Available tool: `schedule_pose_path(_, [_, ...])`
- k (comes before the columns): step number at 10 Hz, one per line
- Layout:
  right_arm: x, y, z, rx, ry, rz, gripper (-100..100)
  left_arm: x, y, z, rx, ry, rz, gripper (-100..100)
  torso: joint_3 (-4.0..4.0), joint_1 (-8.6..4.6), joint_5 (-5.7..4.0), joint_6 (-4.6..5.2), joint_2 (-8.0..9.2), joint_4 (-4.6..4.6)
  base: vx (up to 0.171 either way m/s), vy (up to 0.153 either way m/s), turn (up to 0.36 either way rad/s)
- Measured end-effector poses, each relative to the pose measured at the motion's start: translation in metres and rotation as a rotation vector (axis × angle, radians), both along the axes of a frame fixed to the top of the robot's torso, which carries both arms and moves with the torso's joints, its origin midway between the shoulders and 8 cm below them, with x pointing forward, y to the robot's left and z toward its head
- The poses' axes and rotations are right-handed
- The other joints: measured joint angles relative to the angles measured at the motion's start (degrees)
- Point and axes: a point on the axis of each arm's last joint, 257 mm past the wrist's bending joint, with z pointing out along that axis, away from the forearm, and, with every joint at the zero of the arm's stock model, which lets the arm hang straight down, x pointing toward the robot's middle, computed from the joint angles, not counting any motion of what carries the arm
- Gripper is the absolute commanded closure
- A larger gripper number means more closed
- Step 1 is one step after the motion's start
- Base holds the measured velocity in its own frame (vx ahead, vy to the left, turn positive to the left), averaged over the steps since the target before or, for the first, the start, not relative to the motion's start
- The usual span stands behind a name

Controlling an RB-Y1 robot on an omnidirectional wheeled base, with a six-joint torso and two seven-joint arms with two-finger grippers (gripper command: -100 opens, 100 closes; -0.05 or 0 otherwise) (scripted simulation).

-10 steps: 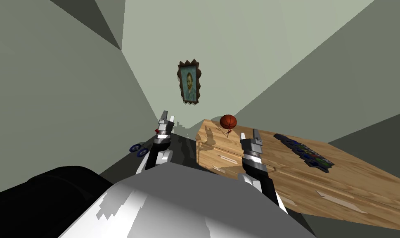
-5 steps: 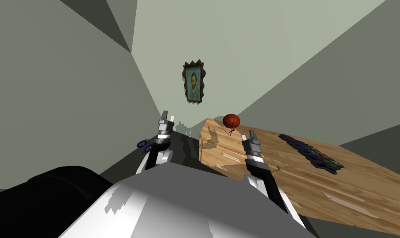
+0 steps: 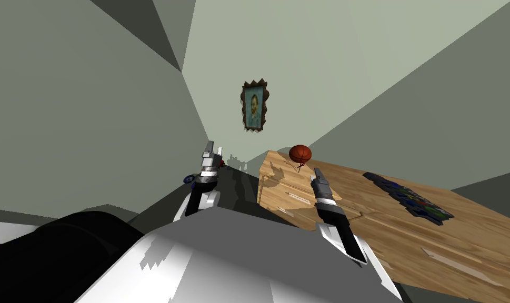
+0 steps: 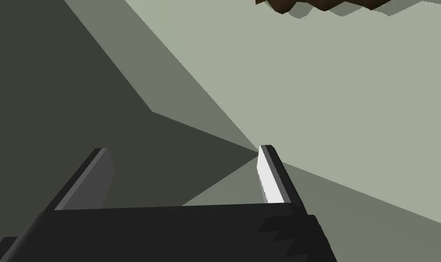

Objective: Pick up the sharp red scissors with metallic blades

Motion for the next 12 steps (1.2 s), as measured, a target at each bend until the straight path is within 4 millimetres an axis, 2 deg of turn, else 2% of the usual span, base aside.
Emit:
schedule_pose_path(6, [0.021, -0.055, -0.059, -0.238, 0.197, -0.113, -100, 0.000, 0.000, 0.000, 0.000, 0.000, 0.000, 0, -0.15, -0.03, -0.01, 0.00, -0.26, -0.05, -0.017, 0.062, 0.086])
schedule_pose_path(8, [0.023, -0.073, -0.078, -0.329, 0.268, -0.152, -100, 0.000, 0.000, 0.000, 0.000, 0.000, 0.000, 0, -0.21, -0.05, -0.01, 0.01, -0.36, -0.08, 0.030, 0.055, 0.063])
schedule_pose_path(9, [0.025, -0.089, -0.086, -0.377, 0.304, -0.171, -100, 0.000, 0.000, 0.000, 0.000, 0.000, 0.000, 0, -0.22, -0.08, -0.01, 0.01, -0.38, -0.08, 0.035, 0.047, 0.082])
schedule_pose_path(12, [0.031, -0.122, -0.109, -0.525, 0.408, -0.224, -100, 0.000, 0.000, 0.000, 0.000, 0.000, 0.000, 0, -0.31, -0.09, -0.01, 0.01, -0.54, -0.12, 0.073, 0.048, 0.061])
